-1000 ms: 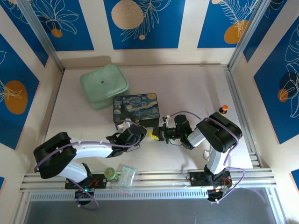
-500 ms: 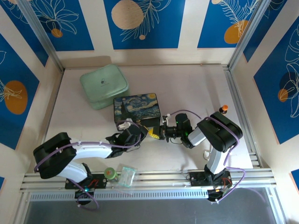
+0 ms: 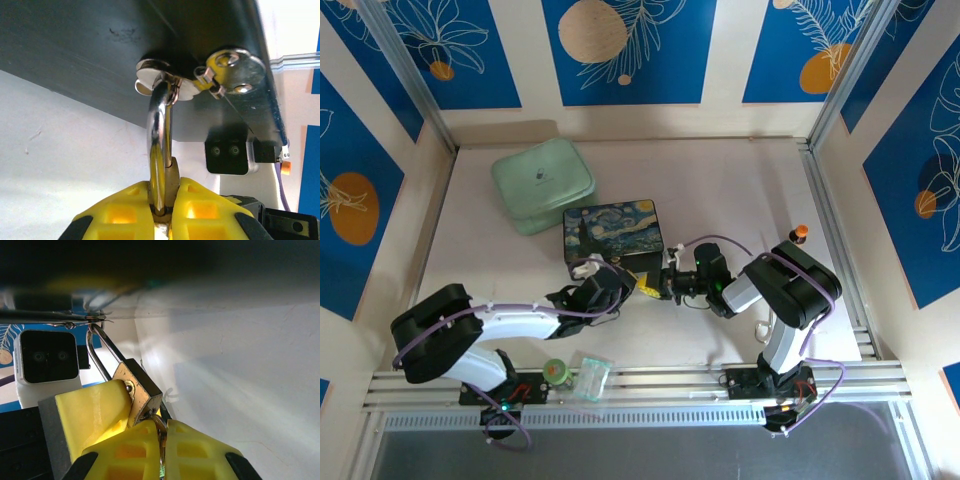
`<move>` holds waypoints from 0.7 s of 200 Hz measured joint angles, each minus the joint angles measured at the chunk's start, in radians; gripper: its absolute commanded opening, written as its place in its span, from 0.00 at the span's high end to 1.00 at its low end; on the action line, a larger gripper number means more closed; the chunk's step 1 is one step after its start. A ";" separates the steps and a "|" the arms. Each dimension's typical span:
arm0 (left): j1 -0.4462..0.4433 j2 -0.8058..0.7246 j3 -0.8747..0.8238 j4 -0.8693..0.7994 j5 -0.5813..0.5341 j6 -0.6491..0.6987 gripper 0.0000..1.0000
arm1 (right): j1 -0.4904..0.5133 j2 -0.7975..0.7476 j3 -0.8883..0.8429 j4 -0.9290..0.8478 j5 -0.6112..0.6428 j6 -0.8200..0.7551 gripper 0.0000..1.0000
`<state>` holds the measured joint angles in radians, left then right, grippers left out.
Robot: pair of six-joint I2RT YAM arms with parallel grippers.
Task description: Unlock the padlock with the key
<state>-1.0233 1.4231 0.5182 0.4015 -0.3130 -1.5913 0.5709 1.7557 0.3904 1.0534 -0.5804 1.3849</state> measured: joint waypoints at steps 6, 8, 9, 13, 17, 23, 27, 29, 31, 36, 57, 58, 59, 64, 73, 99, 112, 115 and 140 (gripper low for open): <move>0.000 -0.003 0.000 -0.005 -0.002 0.002 1.00 | 0.002 0.000 0.000 0.000 0.002 -0.002 0.93; 0.000 -0.003 0.000 -0.005 -0.002 0.002 1.00 | 0.003 -0.001 0.000 0.000 0.004 -0.003 0.93; 0.000 -0.004 0.000 -0.006 -0.003 0.002 1.00 | 0.003 -0.001 0.000 0.000 0.004 -0.003 0.93; 0.000 -0.006 0.000 -0.010 -0.003 0.003 1.00 | 0.005 -0.003 0.000 -0.001 0.007 -0.006 0.93; 0.000 -0.008 0.000 -0.014 -0.003 0.002 1.00 | 0.006 -0.006 0.000 -0.004 0.009 -0.008 0.93; 0.000 -0.011 0.000 -0.018 -0.004 0.003 1.00 | 0.010 -0.013 0.000 -0.011 0.015 -0.013 0.93; 0.000 -0.012 0.000 -0.020 -0.005 0.002 1.00 | 0.013 -0.018 0.000 -0.019 0.021 -0.019 0.93; -0.001 -0.013 0.000 -0.021 -0.005 0.002 1.00 | 0.013 -0.020 0.000 -0.023 0.023 -0.020 0.93; -0.001 -0.014 0.000 -0.021 -0.006 0.002 1.00 | 0.015 -0.023 0.000 -0.026 0.026 -0.022 0.93; -0.001 -0.014 0.000 -0.022 -0.006 0.002 1.00 | 0.018 -0.030 0.000 -0.036 0.033 -0.027 0.93; -0.003 -0.014 0.000 -0.023 -0.009 0.002 1.00 | 0.027 -0.050 0.000 -0.068 0.057 -0.042 0.92; -0.003 -0.014 0.000 -0.023 -0.010 0.002 1.00 | 0.027 -0.050 0.000 -0.069 0.057 -0.042 0.92; -0.003 -0.014 0.000 -0.023 -0.010 0.002 1.00 | 0.027 -0.050 0.000 -0.069 0.058 -0.042 0.92; -0.003 -0.014 0.000 -0.023 -0.010 0.002 1.00 | 0.028 -0.051 0.000 -0.070 0.058 -0.042 0.90; -0.003 -0.014 0.000 -0.024 -0.010 0.002 1.00 | 0.028 -0.051 0.000 -0.071 0.058 -0.037 0.88; -0.006 -0.015 0.000 -0.022 -0.010 0.002 1.00 | 0.024 -0.050 -0.006 -0.061 0.056 -0.002 0.90; -0.011 -0.017 0.000 -0.019 -0.010 0.002 1.00 | 0.016 -0.033 -0.023 -0.004 0.043 0.046 0.92; -0.011 -0.018 0.000 -0.019 -0.010 0.002 1.00 | 0.014 -0.025 -0.026 0.015 0.037 0.060 0.92; -0.013 -0.026 -0.010 -0.016 -0.014 0.002 1.00 | 0.011 0.055 -0.036 0.164 0.006 0.164 0.94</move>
<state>-1.0367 1.3972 0.5083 0.3851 -0.3275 -1.5890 0.5816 1.8103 0.3546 1.2175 -0.5743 1.5494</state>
